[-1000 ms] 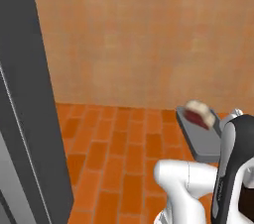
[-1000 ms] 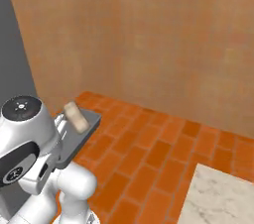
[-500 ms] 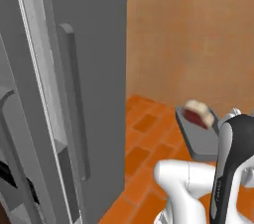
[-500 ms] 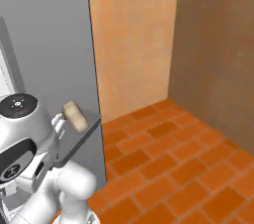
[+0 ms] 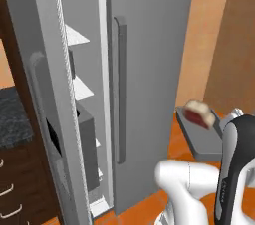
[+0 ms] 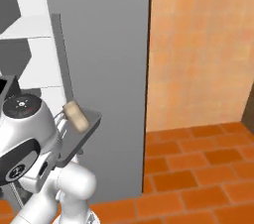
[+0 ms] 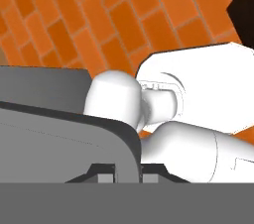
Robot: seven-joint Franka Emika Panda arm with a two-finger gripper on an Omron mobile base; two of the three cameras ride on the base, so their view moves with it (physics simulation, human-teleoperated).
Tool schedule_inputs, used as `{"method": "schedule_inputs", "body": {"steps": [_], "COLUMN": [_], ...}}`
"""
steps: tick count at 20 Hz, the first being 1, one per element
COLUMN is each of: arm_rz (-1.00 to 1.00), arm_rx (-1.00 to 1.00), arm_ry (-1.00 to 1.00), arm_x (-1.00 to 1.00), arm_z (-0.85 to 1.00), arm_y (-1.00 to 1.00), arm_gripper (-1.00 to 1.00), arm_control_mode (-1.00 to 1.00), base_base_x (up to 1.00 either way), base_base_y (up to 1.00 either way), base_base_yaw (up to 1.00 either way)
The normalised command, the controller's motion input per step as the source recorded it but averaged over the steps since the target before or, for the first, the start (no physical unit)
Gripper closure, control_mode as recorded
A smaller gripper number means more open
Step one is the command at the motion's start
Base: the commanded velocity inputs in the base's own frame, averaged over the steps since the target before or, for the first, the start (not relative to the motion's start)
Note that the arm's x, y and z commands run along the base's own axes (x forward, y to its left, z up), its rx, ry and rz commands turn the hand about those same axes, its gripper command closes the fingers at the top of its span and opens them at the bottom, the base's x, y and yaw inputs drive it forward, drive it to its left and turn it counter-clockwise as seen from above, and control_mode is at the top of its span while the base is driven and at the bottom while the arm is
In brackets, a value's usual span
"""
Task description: Take the meat container that has the steak and place it on the second highest rack of the freezer. Then take the vegetable container that has the lemon and bell pepper and place it on the highest rack of the freezer.
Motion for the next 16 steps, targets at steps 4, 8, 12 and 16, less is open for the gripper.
{"method": "schedule_inputs", "body": {"steps": [4,8,12,16], "arm_rz": [0.0,0.0,0.0,0.0], "arm_rx": [0.0,0.0,0.0,0.0], "arm_ry": [0.0,0.0,0.0,0.0], "arm_x": [0.0,0.0,0.0,0.0], "arm_z": [0.0,0.0,0.0,0.0], "arm_y": [0.0,0.0,0.0,0.0], "arm_gripper": [1.0,1.0,1.0,1.0], "arm_control_mode": [1.0,1.0,1.0,1.0], "base_base_x": [0.13,0.4,0.18,0.32], "base_base_y": [-0.13,-0.27,0.0,-0.09], "base_base_yaw": [0.55,0.55,0.57,0.47]}}
